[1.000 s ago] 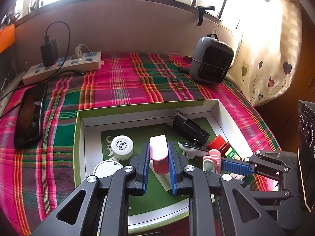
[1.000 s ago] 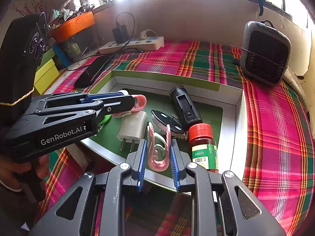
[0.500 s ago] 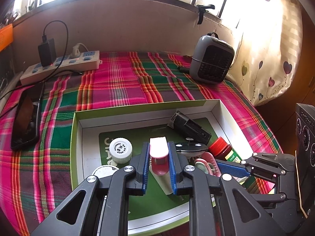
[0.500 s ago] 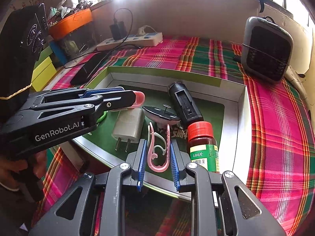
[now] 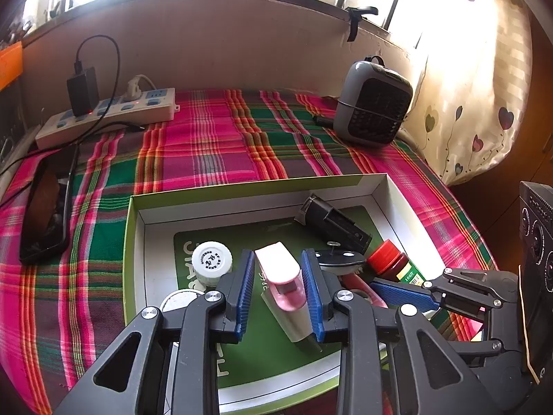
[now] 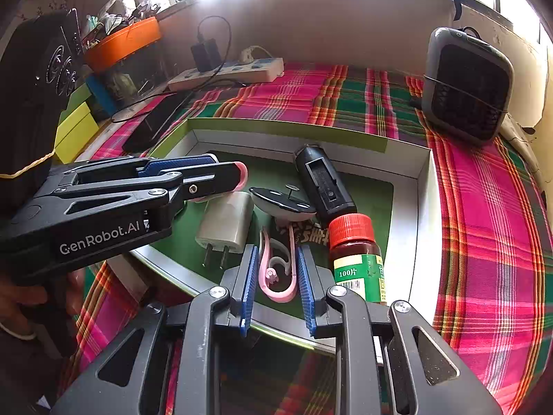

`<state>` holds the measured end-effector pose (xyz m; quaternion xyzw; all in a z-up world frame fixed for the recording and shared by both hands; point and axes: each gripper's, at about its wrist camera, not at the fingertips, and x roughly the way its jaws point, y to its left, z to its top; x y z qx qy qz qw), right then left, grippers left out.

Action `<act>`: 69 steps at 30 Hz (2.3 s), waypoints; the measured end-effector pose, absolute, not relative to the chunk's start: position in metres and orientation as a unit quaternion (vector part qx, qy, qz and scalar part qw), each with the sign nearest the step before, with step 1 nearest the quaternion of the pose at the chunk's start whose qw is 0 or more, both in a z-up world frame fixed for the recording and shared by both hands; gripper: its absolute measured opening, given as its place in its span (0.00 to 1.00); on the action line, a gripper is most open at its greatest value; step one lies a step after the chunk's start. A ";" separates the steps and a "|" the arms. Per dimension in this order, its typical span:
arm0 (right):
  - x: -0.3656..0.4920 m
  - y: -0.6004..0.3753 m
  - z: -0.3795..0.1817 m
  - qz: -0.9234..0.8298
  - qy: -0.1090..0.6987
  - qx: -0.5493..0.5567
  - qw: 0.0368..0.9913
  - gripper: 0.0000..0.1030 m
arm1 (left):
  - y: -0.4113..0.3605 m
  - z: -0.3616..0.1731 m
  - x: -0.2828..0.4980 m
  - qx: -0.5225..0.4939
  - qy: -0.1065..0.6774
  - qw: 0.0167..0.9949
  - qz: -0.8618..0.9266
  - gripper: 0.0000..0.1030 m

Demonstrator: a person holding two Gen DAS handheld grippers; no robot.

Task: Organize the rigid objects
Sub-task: 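Lower both held items into the tray and open both grippers, then withdraw both open grippers toward the grey bar and blue box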

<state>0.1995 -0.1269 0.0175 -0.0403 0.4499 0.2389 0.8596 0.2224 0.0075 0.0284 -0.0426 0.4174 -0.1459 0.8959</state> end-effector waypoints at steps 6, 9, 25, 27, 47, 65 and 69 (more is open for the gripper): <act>0.200 -0.129 0.017 0.236 0.451 -0.031 0.860 0.25 | 0.007 0.029 0.221 -0.041 0.418 0.896 -0.145 0.31; 0.199 -0.129 0.016 0.236 0.452 -0.028 0.860 0.27 | 0.008 0.028 0.221 -0.043 0.419 0.895 -0.144 0.31; 0.196 -0.131 0.019 0.231 0.446 -0.026 0.864 0.35 | 0.008 0.034 0.208 -0.030 0.413 0.901 -0.129 0.32; 0.194 -0.131 0.021 0.231 0.444 -0.027 0.865 0.36 | 0.006 0.038 0.204 -0.019 0.408 0.904 -0.124 0.32; 0.153 -0.157 0.044 0.237 0.405 -0.016 0.883 0.43 | 0.048 0.064 0.147 -0.058 0.374 0.921 -0.096 0.34; 0.129 -0.160 0.024 0.256 0.424 -0.019 0.868 0.43 | 0.099 0.019 0.109 -0.116 0.412 0.897 -0.110 0.34; 0.130 -0.151 0.022 0.261 0.423 -0.026 0.868 0.43 | 0.101 0.009 0.115 -0.145 0.426 0.885 -0.122 0.34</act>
